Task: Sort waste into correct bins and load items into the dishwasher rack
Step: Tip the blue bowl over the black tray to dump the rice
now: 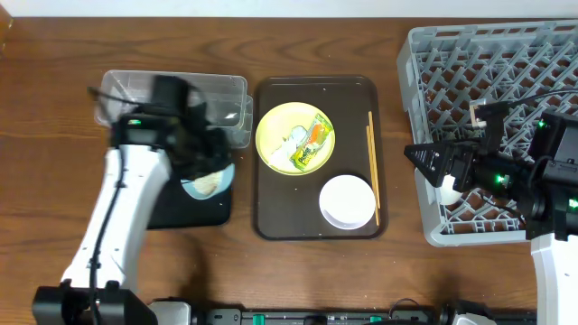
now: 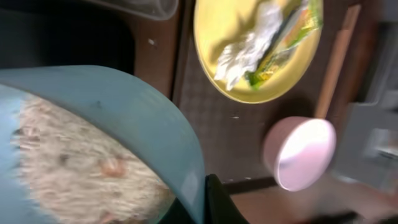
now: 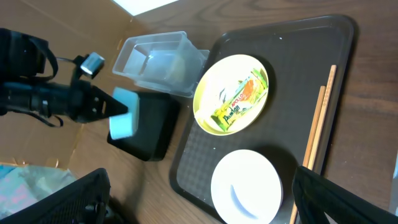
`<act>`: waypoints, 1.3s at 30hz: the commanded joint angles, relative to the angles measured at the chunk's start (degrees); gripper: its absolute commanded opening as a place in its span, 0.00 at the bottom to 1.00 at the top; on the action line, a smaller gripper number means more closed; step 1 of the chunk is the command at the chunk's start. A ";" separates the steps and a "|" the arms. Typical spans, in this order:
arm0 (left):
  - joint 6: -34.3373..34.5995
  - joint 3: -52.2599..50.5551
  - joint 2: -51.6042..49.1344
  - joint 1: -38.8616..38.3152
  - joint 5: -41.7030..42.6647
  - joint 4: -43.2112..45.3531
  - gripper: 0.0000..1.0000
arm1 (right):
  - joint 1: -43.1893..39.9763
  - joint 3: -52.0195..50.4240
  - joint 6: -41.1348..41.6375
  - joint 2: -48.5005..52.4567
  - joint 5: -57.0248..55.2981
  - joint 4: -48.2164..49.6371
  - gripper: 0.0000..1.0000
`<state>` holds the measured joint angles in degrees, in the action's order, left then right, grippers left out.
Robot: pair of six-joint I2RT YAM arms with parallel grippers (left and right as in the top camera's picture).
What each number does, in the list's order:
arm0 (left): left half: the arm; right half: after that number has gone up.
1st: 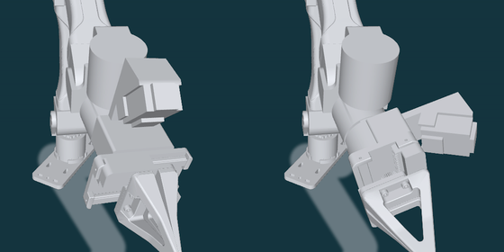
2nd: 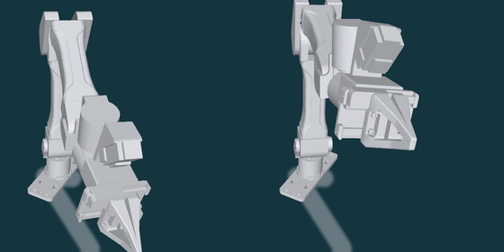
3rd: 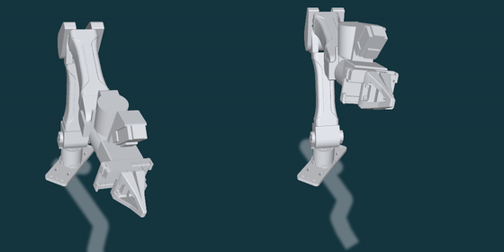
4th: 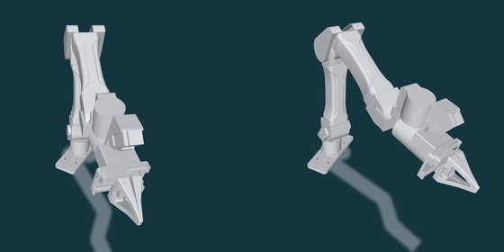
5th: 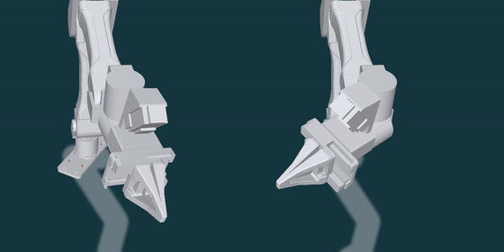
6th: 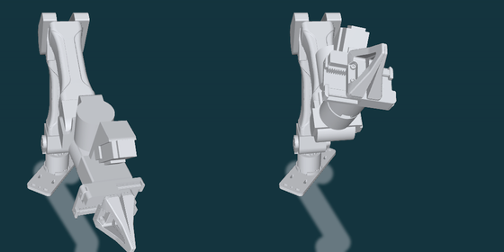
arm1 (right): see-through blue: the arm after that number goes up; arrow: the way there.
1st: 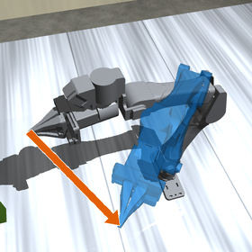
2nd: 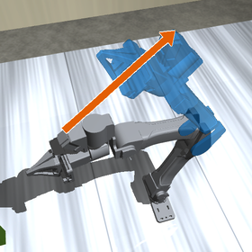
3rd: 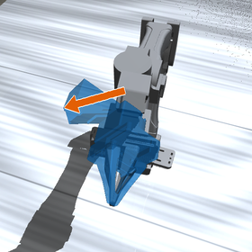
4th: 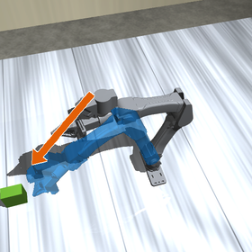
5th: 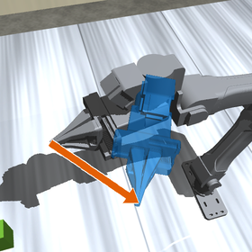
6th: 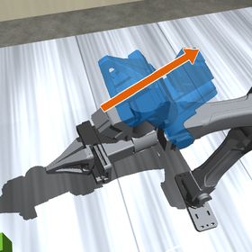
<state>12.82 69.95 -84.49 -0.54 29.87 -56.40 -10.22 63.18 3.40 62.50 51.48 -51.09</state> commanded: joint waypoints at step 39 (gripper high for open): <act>-30.62 -16.57 -12.11 29.79 60.28 6.14 0.06 | -0.22 0.87 1.33 -0.37 0.85 1.88 0.92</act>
<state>-18.92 53.32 -96.82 28.97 87.09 -47.59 -10.22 63.18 3.95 62.50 51.48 -49.39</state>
